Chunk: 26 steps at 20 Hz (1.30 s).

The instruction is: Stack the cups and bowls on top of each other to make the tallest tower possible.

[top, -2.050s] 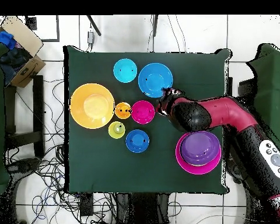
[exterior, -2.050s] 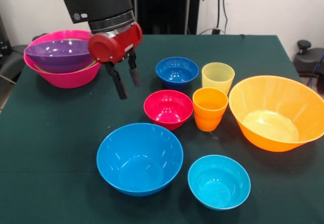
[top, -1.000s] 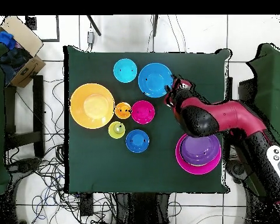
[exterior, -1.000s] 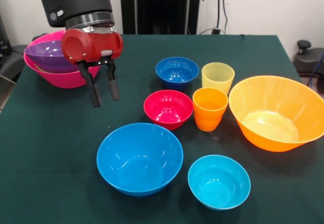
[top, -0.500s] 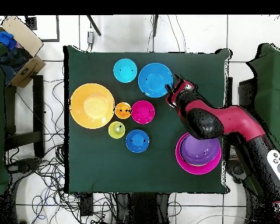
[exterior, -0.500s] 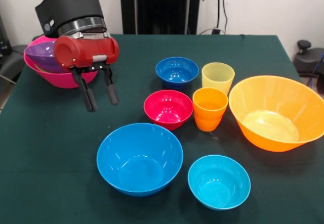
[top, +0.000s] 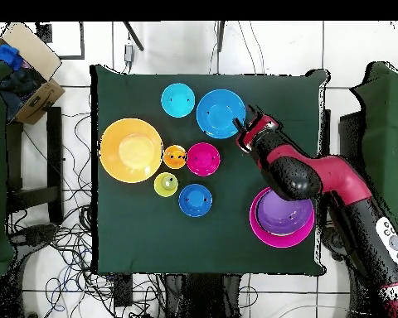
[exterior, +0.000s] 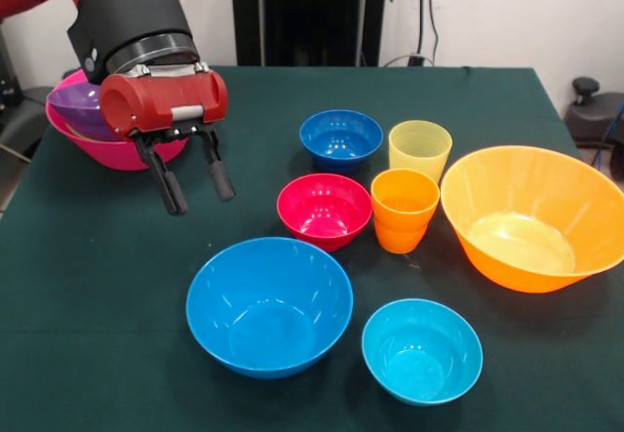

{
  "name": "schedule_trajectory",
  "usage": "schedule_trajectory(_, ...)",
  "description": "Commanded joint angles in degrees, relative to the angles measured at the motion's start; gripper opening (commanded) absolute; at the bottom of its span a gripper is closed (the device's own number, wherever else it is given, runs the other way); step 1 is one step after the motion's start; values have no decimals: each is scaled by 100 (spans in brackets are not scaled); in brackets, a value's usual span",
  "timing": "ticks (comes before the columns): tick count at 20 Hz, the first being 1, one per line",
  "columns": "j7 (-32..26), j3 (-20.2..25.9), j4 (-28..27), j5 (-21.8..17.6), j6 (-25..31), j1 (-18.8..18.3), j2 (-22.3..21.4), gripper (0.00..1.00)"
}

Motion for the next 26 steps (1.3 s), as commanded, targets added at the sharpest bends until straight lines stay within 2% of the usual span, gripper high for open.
schedule_trajectory(1, -2253, 185, 215, -247, 613, 28, 567, 100)
schedule_trajectory(8, -2273, 217, 207, -336, 594, -5, 594, 100)
schedule_trajectory(10, -2180, 184, 214, -412, 518, 52, 480, 100)
schedule_trajectory(13, -2027, -15, 226, -508, 669, 297, 11, 100)
schedule_trajectory(17, -626, -542, 203, 144, 1427, 790, -712, 100)
schedule_trajectory(20, 366, -1373, -2, 226, 2019, 1526, -1458, 100)
schedule_trajectory(23, 693, -1865, -119, 156, 2153, 1975, -1702, 100)
schedule_trajectory(26, 737, -1923, -43, 595, 2448, 2084, -1939, 100)
